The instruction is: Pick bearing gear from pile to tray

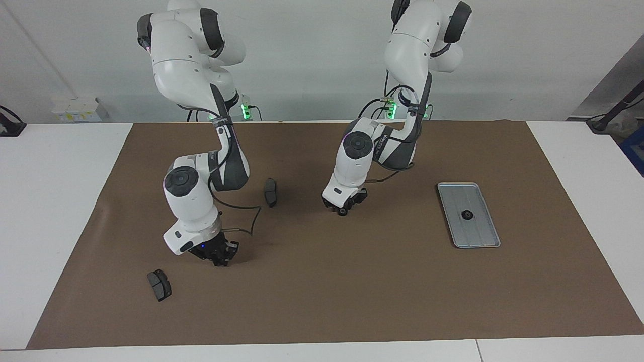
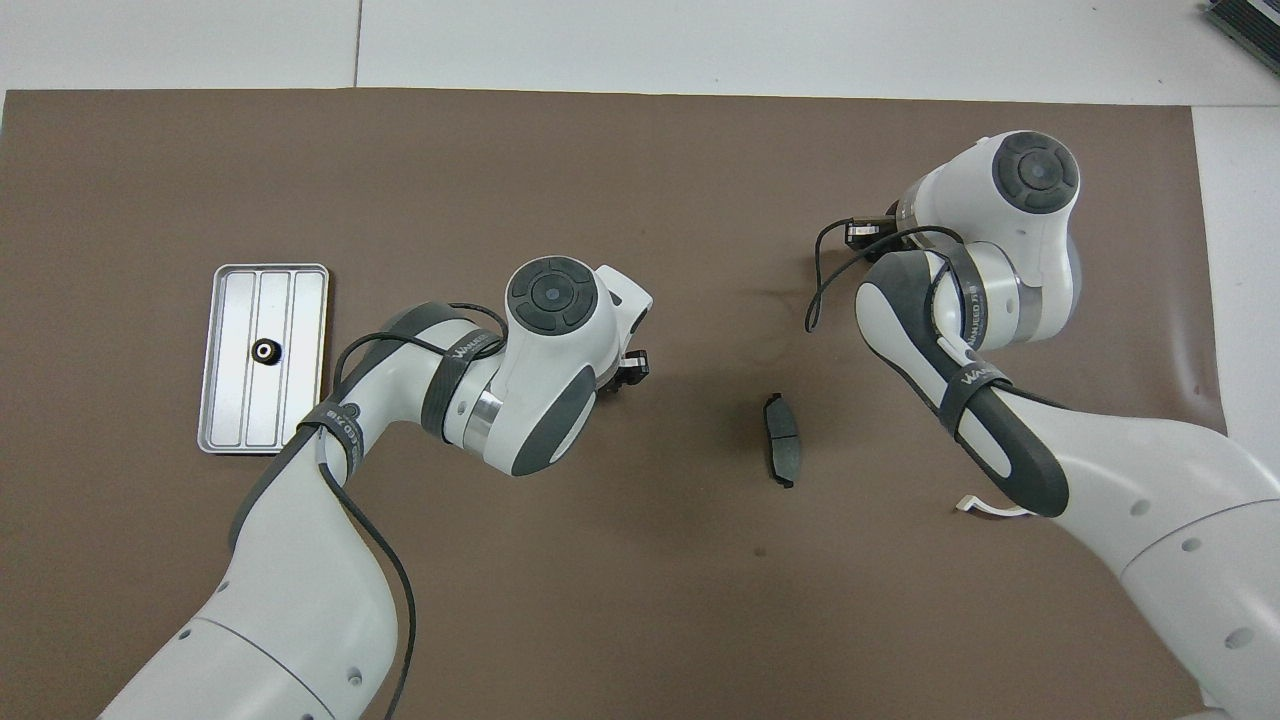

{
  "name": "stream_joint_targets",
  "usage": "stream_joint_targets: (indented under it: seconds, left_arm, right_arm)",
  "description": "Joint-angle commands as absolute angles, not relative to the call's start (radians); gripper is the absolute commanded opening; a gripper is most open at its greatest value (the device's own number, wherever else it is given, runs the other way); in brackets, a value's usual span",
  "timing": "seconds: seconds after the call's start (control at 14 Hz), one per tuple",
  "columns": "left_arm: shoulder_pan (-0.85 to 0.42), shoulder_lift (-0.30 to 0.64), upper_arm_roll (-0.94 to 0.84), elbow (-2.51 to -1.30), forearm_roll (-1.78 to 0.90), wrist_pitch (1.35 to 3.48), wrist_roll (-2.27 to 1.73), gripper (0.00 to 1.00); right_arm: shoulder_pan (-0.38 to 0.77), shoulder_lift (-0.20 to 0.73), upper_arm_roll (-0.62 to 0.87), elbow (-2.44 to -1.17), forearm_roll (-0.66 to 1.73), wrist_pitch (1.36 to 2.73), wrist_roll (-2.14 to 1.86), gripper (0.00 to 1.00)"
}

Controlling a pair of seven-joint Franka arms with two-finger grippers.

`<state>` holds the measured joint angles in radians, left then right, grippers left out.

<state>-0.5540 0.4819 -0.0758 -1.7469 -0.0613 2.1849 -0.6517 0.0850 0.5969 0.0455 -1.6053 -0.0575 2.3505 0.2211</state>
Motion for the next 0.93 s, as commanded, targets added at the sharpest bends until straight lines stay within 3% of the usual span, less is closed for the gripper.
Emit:
stream_joint_targets:
  seconds: [0.0, 0.43, 0.85]
  left_arm:
    - [-0.568, 0.48, -0.066, -1.758, -0.071, 2.2, -0.653, 0.34]
    - [-0.551, 0.474, -0.066, -1.747, -0.071, 2.192, -0.652, 0.0]
    - [-0.28, 0.422, -0.064, -1.661, -0.069, 2.024, -0.536, 0.0]
  right_arm:
    - [0.072, 0.578, 0.061, -1.603, -0.048, 2.333, 0.207, 0.0]
    - [0.135, 0.483, 0.066, -1.617, -0.043, 2.264, 0.277, 0.0]
    - [0.319, 0.446, 0.066, -1.64, -0.044, 2.243, 0.579, 0.0]
